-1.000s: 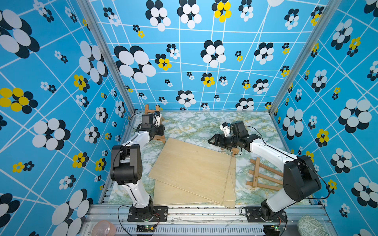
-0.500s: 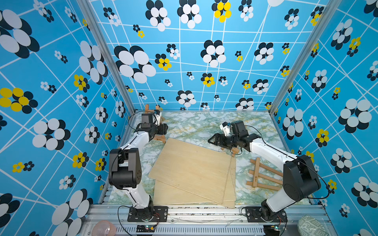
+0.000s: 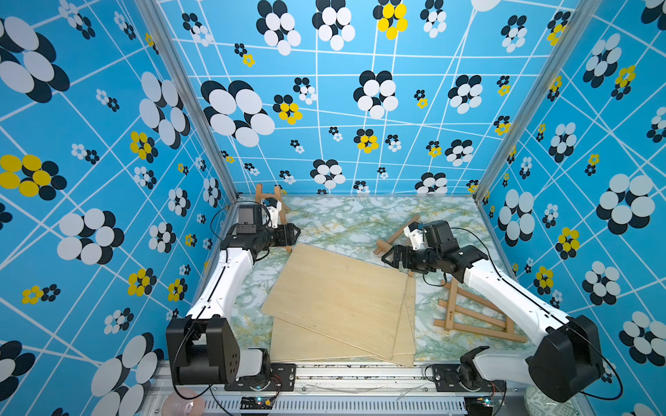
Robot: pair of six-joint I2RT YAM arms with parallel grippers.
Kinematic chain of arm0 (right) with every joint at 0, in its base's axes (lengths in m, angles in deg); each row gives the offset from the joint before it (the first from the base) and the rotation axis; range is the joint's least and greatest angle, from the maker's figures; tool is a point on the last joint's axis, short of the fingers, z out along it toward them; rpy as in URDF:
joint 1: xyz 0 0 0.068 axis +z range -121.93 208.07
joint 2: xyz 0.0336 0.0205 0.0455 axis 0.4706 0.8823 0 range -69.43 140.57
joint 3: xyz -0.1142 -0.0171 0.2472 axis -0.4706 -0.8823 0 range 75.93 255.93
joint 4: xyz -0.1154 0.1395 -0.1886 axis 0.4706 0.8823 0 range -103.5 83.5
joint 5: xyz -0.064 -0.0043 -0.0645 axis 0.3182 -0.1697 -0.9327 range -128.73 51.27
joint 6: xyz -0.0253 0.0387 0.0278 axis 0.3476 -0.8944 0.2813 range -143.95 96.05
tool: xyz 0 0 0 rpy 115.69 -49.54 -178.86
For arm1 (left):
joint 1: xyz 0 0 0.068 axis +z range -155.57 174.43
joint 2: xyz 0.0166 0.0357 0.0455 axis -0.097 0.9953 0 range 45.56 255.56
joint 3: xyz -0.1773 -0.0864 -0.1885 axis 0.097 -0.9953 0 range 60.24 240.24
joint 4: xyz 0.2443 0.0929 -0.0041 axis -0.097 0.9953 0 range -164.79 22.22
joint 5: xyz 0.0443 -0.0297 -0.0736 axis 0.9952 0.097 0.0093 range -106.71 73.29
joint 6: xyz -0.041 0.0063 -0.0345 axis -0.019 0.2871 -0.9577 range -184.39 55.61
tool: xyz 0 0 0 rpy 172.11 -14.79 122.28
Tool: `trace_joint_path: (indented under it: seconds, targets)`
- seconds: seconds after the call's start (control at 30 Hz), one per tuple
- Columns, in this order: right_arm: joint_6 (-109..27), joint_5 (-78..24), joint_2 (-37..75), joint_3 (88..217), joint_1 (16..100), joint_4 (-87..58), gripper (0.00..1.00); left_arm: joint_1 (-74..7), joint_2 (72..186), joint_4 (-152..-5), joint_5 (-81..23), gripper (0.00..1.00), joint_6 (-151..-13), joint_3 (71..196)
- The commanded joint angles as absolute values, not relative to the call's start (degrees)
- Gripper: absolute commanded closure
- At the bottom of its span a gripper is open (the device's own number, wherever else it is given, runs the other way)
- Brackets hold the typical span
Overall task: Assemble the easel
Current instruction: Move the easel to the corner of the board, then pick up the drawing board.
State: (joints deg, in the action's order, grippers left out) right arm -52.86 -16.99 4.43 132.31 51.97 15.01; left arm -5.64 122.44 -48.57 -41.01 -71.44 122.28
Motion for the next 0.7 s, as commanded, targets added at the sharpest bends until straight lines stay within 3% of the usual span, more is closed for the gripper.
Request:
trace_joint_path:
  seconds: [0.0, 0.1, 0.67]
  targets:
    - [-54.4, -16.9, 1.8, 128.6, 51.7, 20.2, 0.00, -7.1, 118.7, -38.3, -41.0, 0.19, -74.1, 118.5]
    - [-56.0, -15.7, -0.1, 125.4, 51.7, 19.7, 0.00, -7.4, 117.1, -36.8, -38.9, 0.14, -74.7, 115.9]
    - [-61.0, -12.8, -3.3, 115.7, 51.8, 13.8, 0.01, -5.2, 132.3, -38.8, -36.5, 0.12, -66.8, 113.8]
